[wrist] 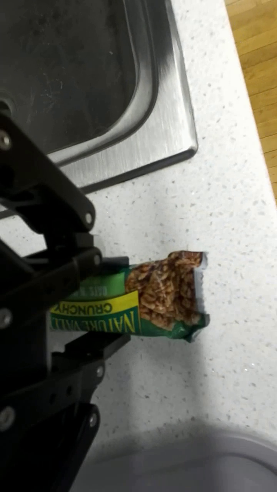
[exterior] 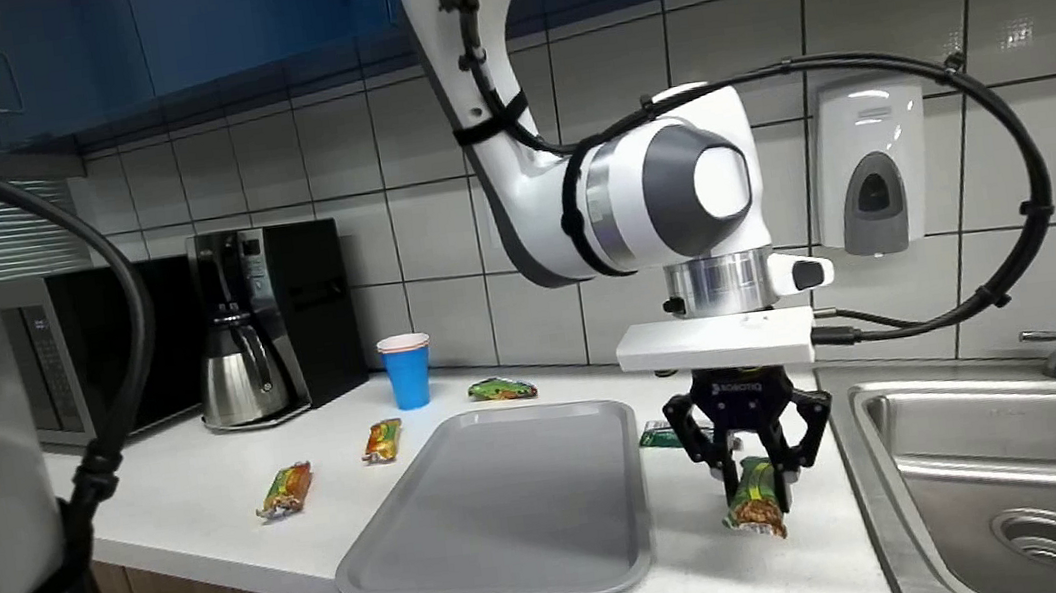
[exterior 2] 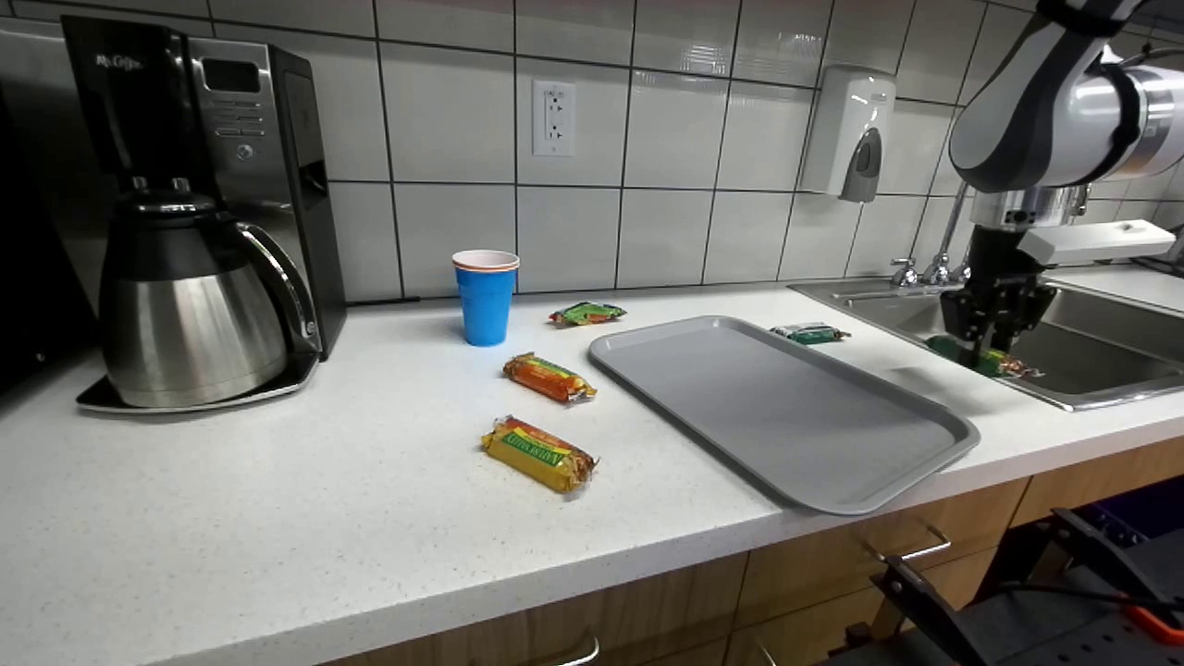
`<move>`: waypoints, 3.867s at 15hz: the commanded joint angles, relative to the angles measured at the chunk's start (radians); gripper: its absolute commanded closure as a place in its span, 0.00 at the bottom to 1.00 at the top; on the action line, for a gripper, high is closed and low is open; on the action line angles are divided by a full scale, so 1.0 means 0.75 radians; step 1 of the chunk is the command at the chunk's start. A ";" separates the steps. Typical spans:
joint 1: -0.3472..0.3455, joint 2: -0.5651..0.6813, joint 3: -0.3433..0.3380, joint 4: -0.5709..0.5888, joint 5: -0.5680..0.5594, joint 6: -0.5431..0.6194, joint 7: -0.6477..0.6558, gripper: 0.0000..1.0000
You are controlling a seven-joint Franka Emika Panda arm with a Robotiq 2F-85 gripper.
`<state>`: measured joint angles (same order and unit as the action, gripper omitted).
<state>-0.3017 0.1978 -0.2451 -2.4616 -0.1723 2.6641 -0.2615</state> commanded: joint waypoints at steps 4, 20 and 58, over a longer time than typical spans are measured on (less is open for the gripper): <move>0.056 -0.157 0.004 -0.161 -0.091 0.007 -0.019 0.84; 0.192 -0.169 0.110 -0.216 -0.060 0.003 -0.032 0.84; 0.233 -0.116 0.157 -0.121 0.041 -0.014 0.010 0.00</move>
<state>-0.1222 0.1115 -0.1329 -2.5531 -0.1399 2.6560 -0.2558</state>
